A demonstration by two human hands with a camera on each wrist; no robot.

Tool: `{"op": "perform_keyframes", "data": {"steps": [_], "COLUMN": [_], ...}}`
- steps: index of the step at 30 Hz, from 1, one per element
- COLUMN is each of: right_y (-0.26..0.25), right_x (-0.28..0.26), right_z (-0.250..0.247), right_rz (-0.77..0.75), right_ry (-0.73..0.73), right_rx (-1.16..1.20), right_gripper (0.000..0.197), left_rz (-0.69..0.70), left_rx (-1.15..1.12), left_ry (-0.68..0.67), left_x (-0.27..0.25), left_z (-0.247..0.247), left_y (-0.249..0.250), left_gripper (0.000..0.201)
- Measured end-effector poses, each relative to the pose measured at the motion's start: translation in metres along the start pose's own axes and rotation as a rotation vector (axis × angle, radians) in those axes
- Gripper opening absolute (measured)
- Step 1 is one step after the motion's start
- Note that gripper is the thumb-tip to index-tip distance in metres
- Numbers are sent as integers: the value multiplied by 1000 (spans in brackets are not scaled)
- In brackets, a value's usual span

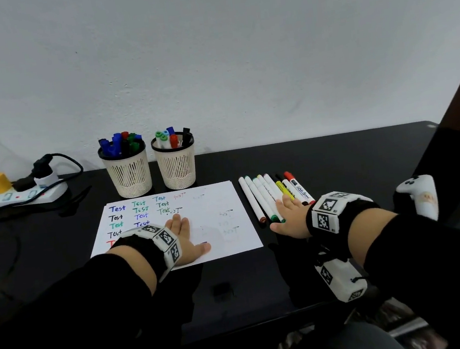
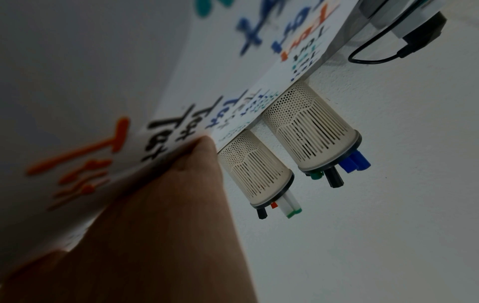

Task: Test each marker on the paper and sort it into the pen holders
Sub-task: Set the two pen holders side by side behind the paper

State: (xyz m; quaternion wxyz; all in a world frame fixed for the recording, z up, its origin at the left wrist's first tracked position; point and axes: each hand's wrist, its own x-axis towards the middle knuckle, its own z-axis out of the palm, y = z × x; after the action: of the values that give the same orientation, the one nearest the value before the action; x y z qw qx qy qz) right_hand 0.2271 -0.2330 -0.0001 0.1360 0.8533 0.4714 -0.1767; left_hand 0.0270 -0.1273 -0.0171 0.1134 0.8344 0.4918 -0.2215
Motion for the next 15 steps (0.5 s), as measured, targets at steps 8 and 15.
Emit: {"op": "perform_keyframes", "data": {"steps": [8,15], "right_y": [-8,-7], "right_x": [-1,2], "right_z": [2,1], "right_rz": [-36,-47], "right_ry": [12,55], "right_rx": [-17,45], "right_gripper": [71,70], "left_rz": [4,5], "left_rx": [0,1], "left_ry": [2,-7], "left_x": [-3,-3], "left_z": [-1,-1], "left_y": [1,1], "left_gripper": [81,82]}}
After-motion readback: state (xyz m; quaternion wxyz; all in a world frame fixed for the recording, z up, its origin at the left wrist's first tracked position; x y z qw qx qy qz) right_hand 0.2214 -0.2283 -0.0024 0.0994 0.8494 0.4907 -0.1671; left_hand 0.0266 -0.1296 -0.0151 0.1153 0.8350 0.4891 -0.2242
